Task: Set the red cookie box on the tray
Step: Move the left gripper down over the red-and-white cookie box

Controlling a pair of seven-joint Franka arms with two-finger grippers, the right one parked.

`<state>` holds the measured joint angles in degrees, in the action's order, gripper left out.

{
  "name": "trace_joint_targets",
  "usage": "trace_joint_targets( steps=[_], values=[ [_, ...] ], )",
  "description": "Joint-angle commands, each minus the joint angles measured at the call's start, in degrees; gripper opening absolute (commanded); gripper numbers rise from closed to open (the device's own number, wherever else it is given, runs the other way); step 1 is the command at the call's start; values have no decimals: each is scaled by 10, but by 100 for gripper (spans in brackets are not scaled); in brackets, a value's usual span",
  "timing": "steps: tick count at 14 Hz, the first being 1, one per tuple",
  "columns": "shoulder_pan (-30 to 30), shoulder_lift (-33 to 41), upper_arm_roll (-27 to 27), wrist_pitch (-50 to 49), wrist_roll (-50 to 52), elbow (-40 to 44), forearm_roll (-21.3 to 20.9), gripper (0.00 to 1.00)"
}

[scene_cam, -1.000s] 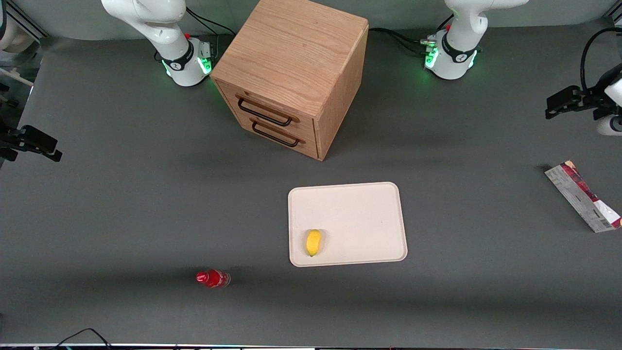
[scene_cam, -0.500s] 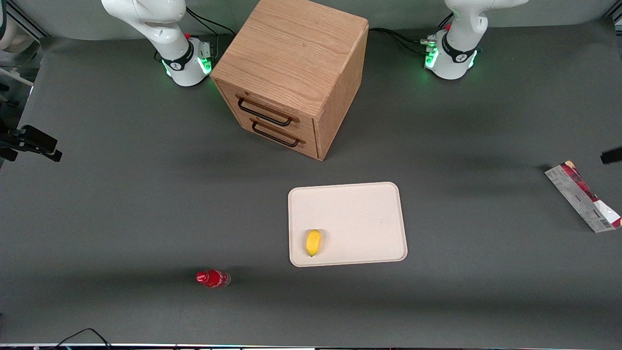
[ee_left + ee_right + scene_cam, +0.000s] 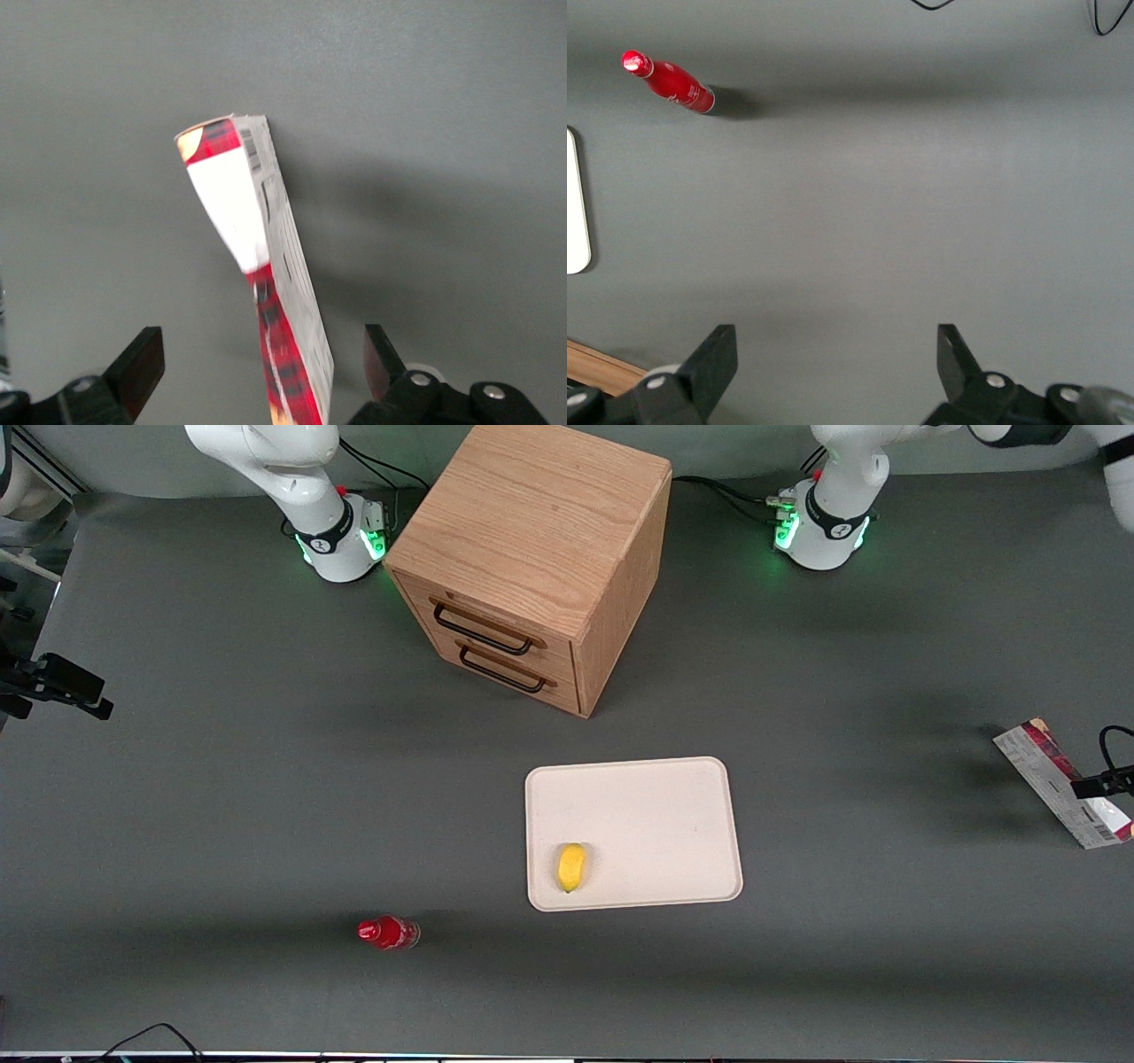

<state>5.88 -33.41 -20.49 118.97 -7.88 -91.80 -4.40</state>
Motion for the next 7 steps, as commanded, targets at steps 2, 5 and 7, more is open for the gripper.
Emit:
trace_joint_targets(
  steps=[2, 5, 7],
  values=[
    [5, -48, -13, 98, -44, -19, 37, 100],
    [16, -75, -17, 151, -76, -30, 46, 100],
    [20, -76, -17, 170, -79, -43, 54, 44]
  ],
)
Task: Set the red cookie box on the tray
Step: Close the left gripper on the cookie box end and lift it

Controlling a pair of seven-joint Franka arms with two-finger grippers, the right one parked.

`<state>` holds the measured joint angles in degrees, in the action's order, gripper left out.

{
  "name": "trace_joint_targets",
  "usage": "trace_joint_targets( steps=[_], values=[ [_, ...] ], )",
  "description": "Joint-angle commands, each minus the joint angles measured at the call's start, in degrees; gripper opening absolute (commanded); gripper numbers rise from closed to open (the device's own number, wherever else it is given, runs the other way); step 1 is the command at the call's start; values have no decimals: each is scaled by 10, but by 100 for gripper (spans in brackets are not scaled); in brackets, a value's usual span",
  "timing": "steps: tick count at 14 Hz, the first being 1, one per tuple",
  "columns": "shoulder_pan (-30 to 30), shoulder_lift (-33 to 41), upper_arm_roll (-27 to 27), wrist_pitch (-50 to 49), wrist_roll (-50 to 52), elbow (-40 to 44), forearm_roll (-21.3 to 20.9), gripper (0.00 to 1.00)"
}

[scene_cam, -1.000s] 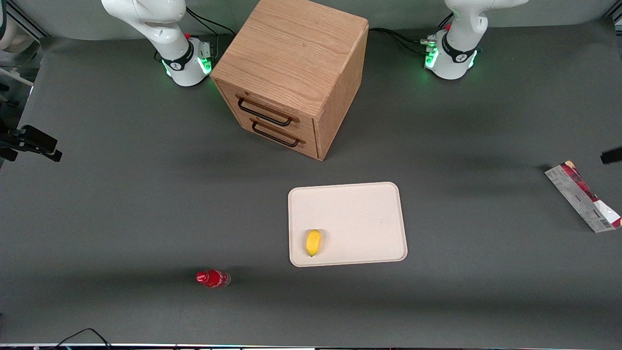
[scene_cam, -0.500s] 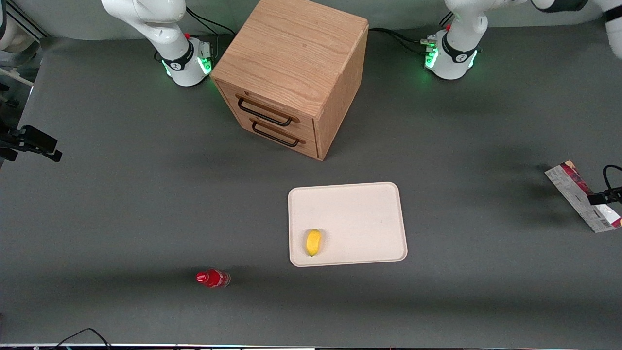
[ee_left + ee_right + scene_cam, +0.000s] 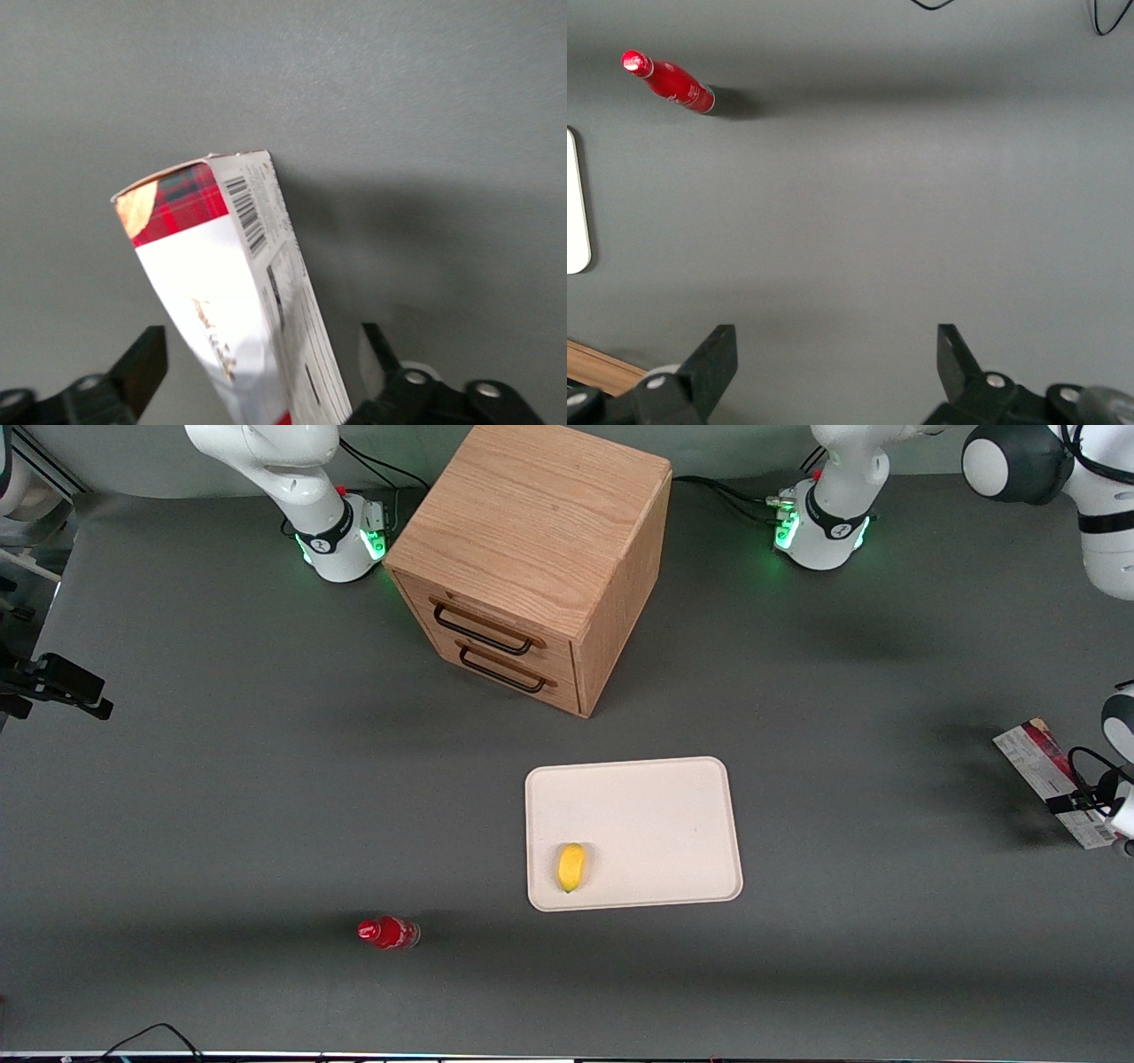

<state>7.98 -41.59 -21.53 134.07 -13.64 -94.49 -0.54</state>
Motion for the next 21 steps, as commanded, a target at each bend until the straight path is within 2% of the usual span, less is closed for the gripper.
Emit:
trace_joint_targets(
  steps=[1, 2, 7, 9, 11, 14, 16, 18, 21],
  values=[
    [-1, 6, -6, 17, -22, -16, 26, 13],
    [-1, 6, -6, 15, -22, -16, 29, 0],
    [-1, 13, -6, 7, -24, -15, 51, 0],
    [-3, 26, -6, -33, -23, -3, 67, 0],
    [-7, 57, -5, -127, -20, 39, 73, 0],
    [-20, 77, -3, -288, -11, 146, 72, 0],
    [-25, 85, 8, -362, -12, 212, 70, 0],
    [-36, 93, 38, -440, 4, 270, 65, 0],
    [-43, 105, 96, -533, 87, 349, 64, 0]
  ],
)
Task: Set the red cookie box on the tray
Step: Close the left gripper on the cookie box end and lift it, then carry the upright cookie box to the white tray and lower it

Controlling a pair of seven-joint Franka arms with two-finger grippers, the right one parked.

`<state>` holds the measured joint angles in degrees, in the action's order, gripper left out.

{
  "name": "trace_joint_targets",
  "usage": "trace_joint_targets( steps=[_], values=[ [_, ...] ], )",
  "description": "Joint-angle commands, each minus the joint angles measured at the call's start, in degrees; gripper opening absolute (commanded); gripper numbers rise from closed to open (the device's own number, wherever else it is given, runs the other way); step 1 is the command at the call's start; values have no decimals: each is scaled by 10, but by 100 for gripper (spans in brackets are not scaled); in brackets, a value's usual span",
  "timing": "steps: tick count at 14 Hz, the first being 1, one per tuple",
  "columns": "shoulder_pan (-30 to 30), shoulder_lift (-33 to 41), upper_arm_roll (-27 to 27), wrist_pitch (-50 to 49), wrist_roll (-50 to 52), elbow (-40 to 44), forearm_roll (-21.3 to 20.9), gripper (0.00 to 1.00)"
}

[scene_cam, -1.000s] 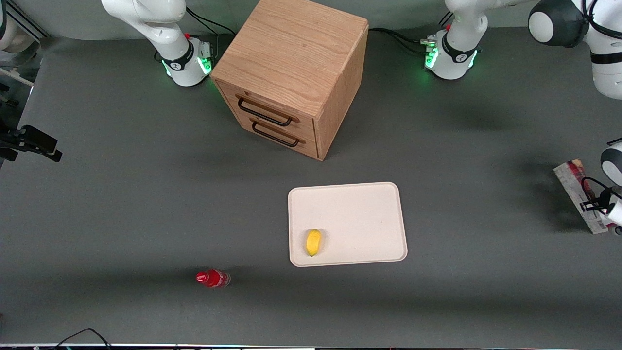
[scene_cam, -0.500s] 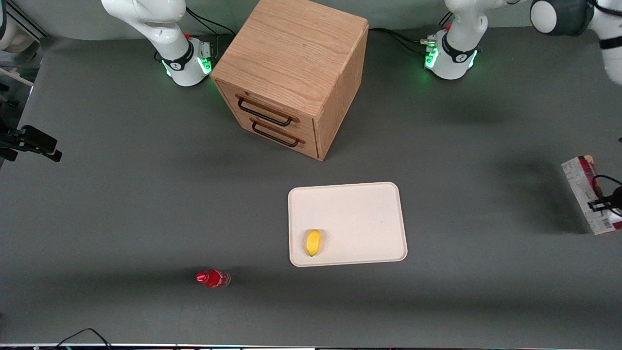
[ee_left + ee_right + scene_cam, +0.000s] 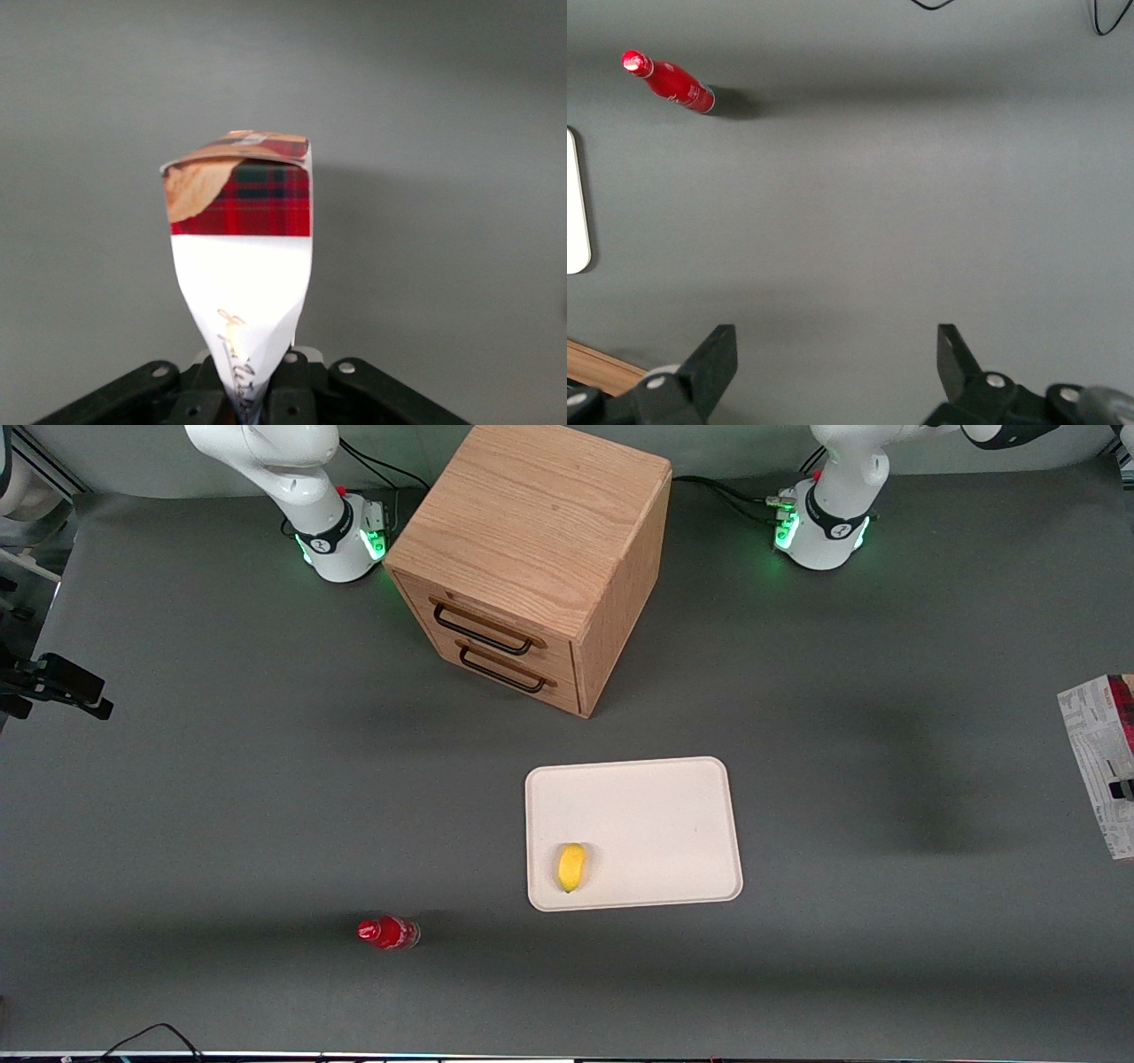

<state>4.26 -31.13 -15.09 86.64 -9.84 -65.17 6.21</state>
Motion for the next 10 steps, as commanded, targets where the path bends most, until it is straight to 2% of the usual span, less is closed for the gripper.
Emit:
trace_joint_targets(
  steps=[1, 3, 7, 10],
  values=[
    [-8, 10, 53, -73, 80, 65, -7, 0],
    [-14, 27, 123, -78, 173, 65, -15, 0],
    [-15, 20, 284, -61, 341, 58, -75, 0],
    [-19, -6, 360, 29, 414, 13, -102, 0]
  ],
)
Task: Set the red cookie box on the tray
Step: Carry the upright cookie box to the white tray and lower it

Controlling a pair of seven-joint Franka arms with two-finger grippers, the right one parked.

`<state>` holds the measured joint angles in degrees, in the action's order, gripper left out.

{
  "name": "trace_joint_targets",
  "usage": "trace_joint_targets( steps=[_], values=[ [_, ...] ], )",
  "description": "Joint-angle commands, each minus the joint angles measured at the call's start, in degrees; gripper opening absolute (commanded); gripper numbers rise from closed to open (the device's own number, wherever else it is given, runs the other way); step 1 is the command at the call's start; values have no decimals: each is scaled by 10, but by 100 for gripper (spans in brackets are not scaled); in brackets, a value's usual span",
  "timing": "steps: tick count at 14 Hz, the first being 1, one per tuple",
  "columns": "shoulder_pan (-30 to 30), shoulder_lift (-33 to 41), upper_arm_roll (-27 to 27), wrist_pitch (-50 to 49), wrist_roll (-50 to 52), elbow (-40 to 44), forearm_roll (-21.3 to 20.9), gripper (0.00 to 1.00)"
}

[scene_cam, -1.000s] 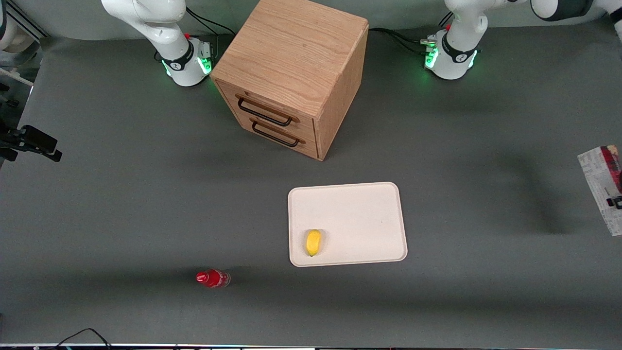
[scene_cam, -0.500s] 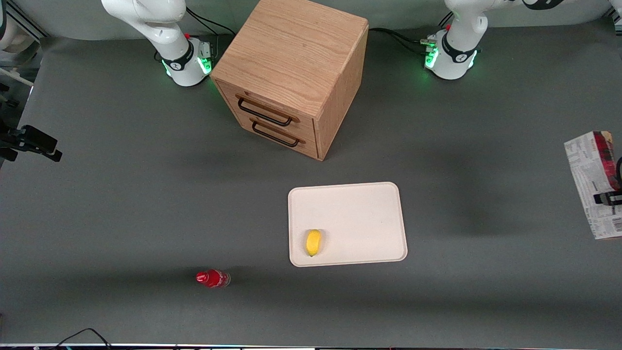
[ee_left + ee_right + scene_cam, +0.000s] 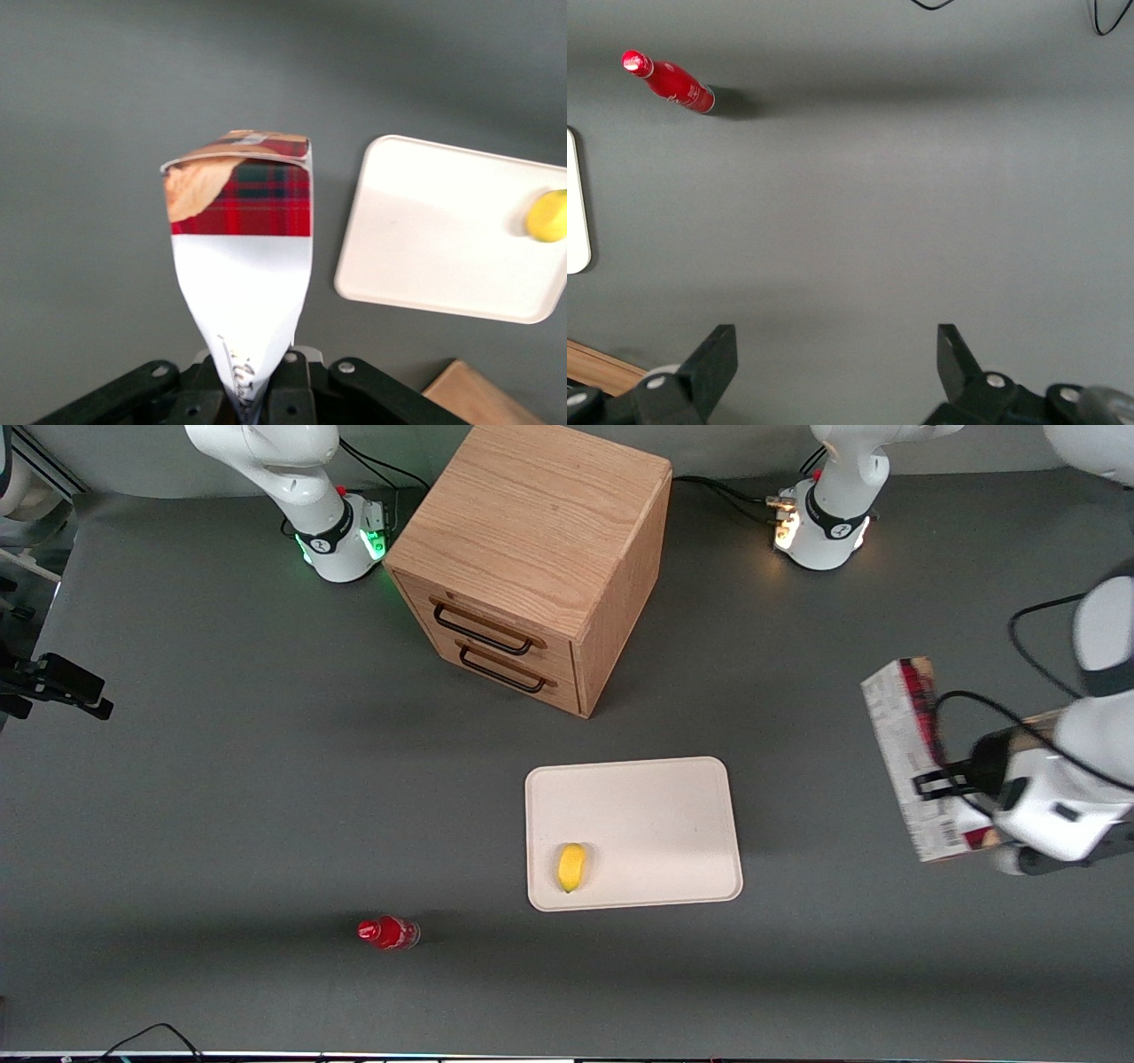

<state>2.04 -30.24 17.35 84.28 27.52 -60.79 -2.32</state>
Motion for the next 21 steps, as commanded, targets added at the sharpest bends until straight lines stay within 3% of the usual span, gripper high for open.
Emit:
trace_joint_targets(
  steps=[1, 6, 9, 12, 13, 14, 17, 21],
  values=[
    [-2, -20, 47, 95, 46, -55, -26, 0],
    [-37, -114, 61, 257, 57, -111, -35, 0],
    [-49, -148, 61, 379, 59, -173, -77, 0],
    [-50, -160, 61, 433, 82, -217, -119, 0],
    [-49, -162, 62, 433, 83, -217, -121, 46],
    [-49, -162, 62, 430, 83, -217, -120, 99],
    [-38, -142, 64, 391, 83, -210, -112, 100],
    [-22, -91, 72, 219, 76, -133, -69, 100]
  ],
)
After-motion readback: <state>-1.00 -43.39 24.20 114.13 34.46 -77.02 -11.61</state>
